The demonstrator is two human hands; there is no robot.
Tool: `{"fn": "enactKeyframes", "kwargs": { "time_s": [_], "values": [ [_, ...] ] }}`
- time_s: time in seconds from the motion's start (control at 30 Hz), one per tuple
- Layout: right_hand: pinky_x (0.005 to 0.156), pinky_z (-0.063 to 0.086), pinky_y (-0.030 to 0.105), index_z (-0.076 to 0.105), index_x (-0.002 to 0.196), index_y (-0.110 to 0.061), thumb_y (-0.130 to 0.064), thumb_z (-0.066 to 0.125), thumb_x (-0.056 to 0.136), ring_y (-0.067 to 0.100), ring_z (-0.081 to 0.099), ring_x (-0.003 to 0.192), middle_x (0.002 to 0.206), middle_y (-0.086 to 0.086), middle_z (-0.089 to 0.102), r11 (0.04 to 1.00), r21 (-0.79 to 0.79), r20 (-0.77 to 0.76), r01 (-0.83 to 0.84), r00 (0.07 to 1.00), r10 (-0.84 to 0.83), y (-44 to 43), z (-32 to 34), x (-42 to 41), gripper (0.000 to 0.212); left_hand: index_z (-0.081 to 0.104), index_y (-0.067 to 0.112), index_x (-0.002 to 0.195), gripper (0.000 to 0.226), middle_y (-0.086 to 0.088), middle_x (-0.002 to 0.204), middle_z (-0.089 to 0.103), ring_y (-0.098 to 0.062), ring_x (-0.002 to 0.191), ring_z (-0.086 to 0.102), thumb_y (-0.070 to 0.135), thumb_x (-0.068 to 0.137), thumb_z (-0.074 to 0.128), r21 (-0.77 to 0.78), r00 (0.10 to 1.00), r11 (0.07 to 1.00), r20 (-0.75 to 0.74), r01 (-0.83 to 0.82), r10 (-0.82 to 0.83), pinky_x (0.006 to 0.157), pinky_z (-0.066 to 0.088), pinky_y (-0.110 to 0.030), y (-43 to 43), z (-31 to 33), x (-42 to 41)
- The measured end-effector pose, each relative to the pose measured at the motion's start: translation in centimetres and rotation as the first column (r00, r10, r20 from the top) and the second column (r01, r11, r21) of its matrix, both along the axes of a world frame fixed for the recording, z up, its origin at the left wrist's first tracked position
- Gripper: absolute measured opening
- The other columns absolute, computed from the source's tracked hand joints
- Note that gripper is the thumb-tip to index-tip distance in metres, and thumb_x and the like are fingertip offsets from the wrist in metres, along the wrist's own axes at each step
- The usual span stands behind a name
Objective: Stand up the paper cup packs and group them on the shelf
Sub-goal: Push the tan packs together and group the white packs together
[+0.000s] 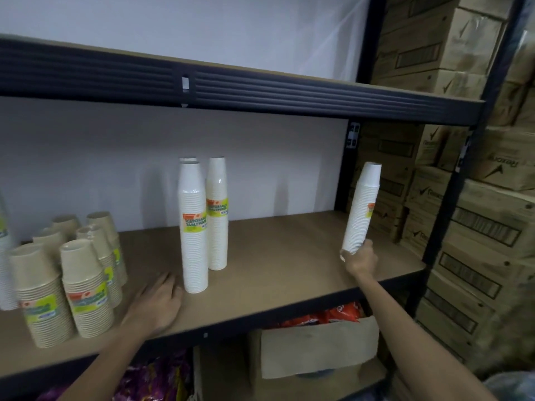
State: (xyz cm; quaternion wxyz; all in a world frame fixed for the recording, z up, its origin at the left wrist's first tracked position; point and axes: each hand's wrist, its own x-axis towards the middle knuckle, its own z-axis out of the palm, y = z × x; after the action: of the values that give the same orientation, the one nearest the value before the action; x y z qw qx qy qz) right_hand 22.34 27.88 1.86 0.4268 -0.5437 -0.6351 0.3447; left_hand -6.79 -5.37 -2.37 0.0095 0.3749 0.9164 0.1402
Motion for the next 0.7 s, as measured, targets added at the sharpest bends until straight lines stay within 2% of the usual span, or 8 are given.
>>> {"fn": "enactKeyframes", "kwargs": {
  "time_s": [0.23,0.43,0.57,0.6,0.7],
  "values": [
    [0.095,0.048,0.042,0.046,0.132,-0.005,-0.017,0.079,0.081,0.037,0.054,0.123,0.133,0.019,0.057,0.991,0.065,0.041,-0.121,0.992,0.118,-1.3,-0.2,-0.2,0.061,0.021,0.017,0.155,0.057,-0.001,0.163,0.016,-0.018,0.15,0.011,0.04,0.102,0.021,0.02,1.0,1.0,0.021,-0.013,0.012,0.121,0.014,-0.038,0.0,-0.3,-0.5],
    [0.08,0.045,0.026,0.055,0.12,-0.009,-0.022,0.082,0.078,0.022,0.06,0.105,0.116,0.005,0.065,0.93,0.109,0.069,-0.351,0.936,0.345,-7.2,-0.4,-3.6,0.052,0.025,0.017,0.153,0.056,-0.003,0.162,0.021,-0.022,0.148,0.019,0.041,0.102,0.022,0.04,0.999,0.999,0.049,-0.013,0.011,0.119,0.018,-0.04,-0.5,1.1,1.2],
    [0.062,0.04,0.008,0.055,0.105,-0.018,-0.023,0.084,0.074,0.014,0.061,0.092,0.103,-0.004,0.066,0.872,0.138,0.102,-0.47,0.882,0.459,-12.2,-0.9,-6.9,0.043,0.03,0.014,0.151,0.055,-0.005,0.161,0.023,-0.022,0.148,0.019,0.037,0.102,0.023,0.057,1.0,0.998,0.024,0.0,-0.001,0.12,0.017,-0.038,-0.7,1.4,1.6],
    [0.063,0.04,0.008,0.055,0.106,-0.019,-0.023,0.085,0.073,0.012,0.06,0.092,0.101,-0.006,0.065,0.857,0.136,0.101,-0.497,0.867,0.487,-13.3,-0.9,-7.7,0.044,0.028,0.014,0.152,0.055,-0.005,0.161,0.022,-0.021,0.149,0.017,0.037,0.102,0.023,0.049,1.0,0.999,0.023,-0.002,0.001,0.12,0.015,-0.037,-0.7,1.4,1.7],
    [0.08,0.047,0.021,0.058,0.113,-0.02,-0.027,0.085,0.072,0.014,0.062,0.1,0.105,-0.008,0.066,0.819,0.129,0.086,-0.559,0.829,0.553,-15.9,-1.3,-10.2,0.049,0.025,0.013,0.153,0.056,-0.004,0.162,0.019,-0.019,0.15,0.012,0.036,0.102,0.021,0.036,1.0,0.999,0.023,-0.001,0.0,0.121,0.01,-0.036,-0.7,1.4,1.5]
  ]
}}
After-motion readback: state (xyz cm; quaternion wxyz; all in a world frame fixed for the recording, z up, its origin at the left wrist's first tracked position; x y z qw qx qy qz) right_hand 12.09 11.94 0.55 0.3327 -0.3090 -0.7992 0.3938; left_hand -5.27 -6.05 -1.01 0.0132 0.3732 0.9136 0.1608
